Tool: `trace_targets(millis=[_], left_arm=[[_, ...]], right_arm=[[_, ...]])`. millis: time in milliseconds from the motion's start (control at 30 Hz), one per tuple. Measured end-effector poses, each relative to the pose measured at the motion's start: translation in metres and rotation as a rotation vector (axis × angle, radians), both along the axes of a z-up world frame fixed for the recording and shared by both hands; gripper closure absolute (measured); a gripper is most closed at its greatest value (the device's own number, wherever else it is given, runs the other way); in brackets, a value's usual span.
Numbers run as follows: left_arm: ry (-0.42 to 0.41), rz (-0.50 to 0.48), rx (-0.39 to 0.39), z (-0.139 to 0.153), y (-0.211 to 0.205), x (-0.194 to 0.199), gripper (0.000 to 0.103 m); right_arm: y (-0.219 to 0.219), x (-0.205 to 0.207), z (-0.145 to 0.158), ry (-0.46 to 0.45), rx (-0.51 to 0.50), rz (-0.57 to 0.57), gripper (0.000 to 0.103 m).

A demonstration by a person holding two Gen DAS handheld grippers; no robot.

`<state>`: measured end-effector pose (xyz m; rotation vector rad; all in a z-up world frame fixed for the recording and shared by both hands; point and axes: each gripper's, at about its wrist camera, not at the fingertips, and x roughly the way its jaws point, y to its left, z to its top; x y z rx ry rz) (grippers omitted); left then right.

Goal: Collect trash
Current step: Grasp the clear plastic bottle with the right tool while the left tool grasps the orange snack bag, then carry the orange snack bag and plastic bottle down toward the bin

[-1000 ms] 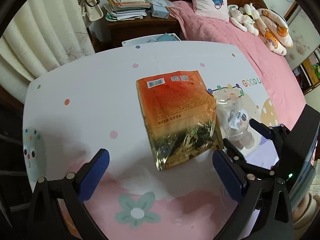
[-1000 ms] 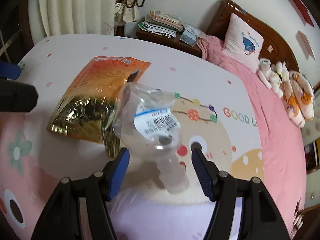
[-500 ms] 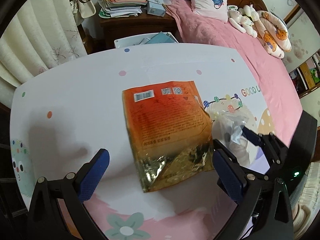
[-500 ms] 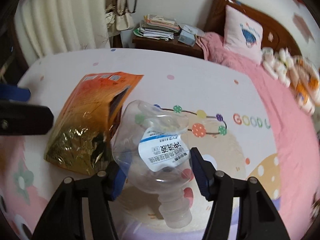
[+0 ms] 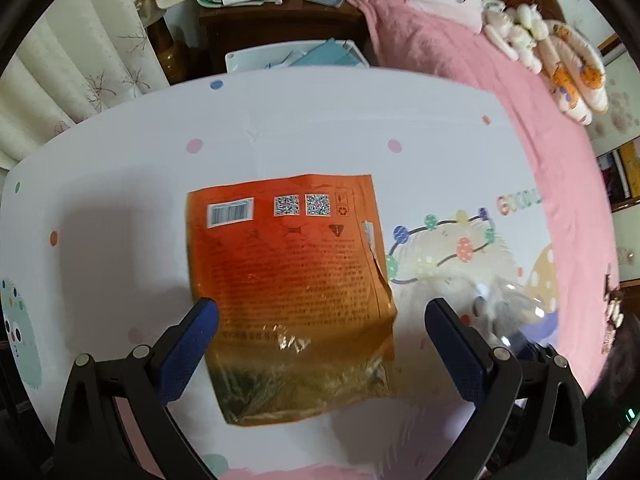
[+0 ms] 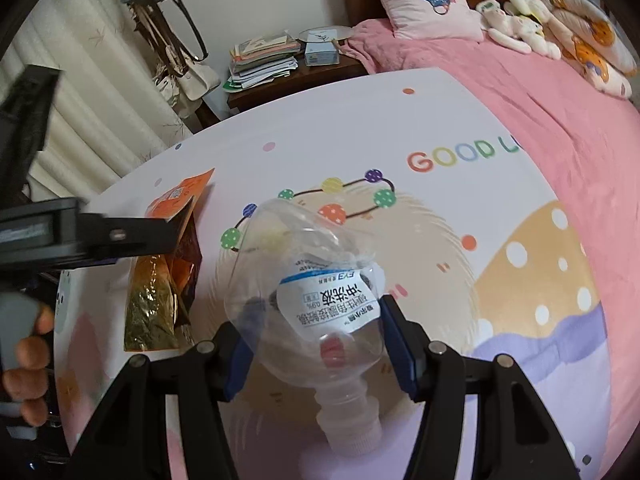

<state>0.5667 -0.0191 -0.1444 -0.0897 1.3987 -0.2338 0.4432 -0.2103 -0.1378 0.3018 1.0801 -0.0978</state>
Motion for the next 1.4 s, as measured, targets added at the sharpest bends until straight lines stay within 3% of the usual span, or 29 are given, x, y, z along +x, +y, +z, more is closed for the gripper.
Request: trace_targets(millis=[167, 400, 633, 667, 700, 1033, 1400], left_arm=[[0.010, 0.010, 0.072, -0.017, -0.009, 0.001, 0.004], [-0.052, -0.018, 0.143, -0.017, -0.013, -0.007, 0.029], [-0.110, -0.023, 0.164, -0.011, -0.009, -0.017, 0.049], [-0.124, -0.022, 0.170, -0.008, -0.008, -0.019, 0.059], [-0.130, -0.021, 0.181, -0.005, -0.008, -0.022, 0.091], [-0.099, -0.029, 0.092, 0.020, 0.004, -0.072, 0.098], [-0.128, -0.066, -0.015, 0.078, -0.001, -0.213, 0.098]], right_arm=[[-0.007, -0.009, -0.002, -0.001, 0.036, -0.019, 0.045], [-0.012, -0.024, -0.001, -0.003, 0.067, -0.030, 0.045], [-0.011, -0.037, 0.004, -0.017, 0.100, -0.035, 0.045], [-0.010, -0.039, 0.005, -0.020, 0.104, -0.032, 0.045], [-0.009, -0.042, 0.007, -0.024, 0.107, -0.030, 0.045], [-0.009, -0.079, 0.026, -0.064, 0.156, -0.013, 0.045], [-0.013, -0.170, 0.064, -0.122, 0.223, 0.037, 0.045]])
